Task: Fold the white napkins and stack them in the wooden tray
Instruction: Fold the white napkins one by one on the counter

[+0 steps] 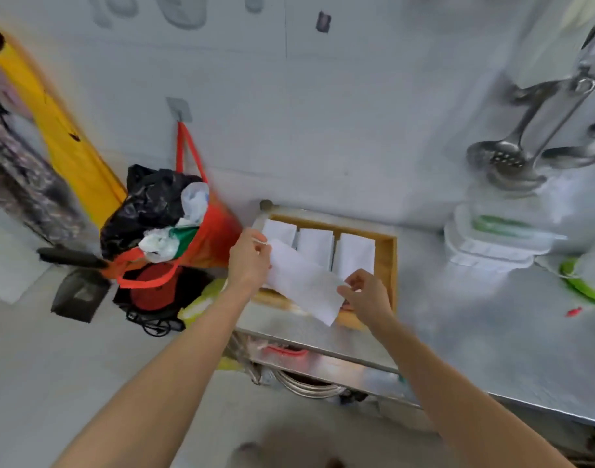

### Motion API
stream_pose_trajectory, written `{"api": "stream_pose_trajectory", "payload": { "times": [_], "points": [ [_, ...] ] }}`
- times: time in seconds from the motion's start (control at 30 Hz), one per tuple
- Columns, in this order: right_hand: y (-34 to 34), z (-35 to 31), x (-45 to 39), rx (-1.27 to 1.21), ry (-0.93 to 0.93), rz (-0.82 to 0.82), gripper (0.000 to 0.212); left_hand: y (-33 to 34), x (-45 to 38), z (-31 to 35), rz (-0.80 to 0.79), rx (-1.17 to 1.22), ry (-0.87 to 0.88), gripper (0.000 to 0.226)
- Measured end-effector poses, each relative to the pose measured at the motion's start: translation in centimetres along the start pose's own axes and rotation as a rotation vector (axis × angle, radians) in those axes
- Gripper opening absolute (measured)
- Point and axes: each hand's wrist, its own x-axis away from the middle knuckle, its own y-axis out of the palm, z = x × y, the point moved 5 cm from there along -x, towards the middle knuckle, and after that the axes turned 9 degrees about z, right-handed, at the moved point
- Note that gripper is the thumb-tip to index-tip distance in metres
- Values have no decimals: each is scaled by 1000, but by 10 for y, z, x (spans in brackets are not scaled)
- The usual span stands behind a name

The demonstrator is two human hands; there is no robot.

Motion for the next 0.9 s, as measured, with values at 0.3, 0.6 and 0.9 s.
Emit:
{"api": "stream_pose_trajectory", "payload": {
  "times": [0.3, 0.6, 0.9],
  "points": [
    [34, -3, -19, -46, 346, 295, 13, 121, -107, 23, -482, -173, 251, 27],
    [85, -1, -4, -234, 617, 505, 16, 191, -110, 22, -917, -232, 502, 33],
    [111, -3, -17, 29, 536, 505, 24, 207, -115, -10, -1047, -296, 594, 37]
  ]
}}
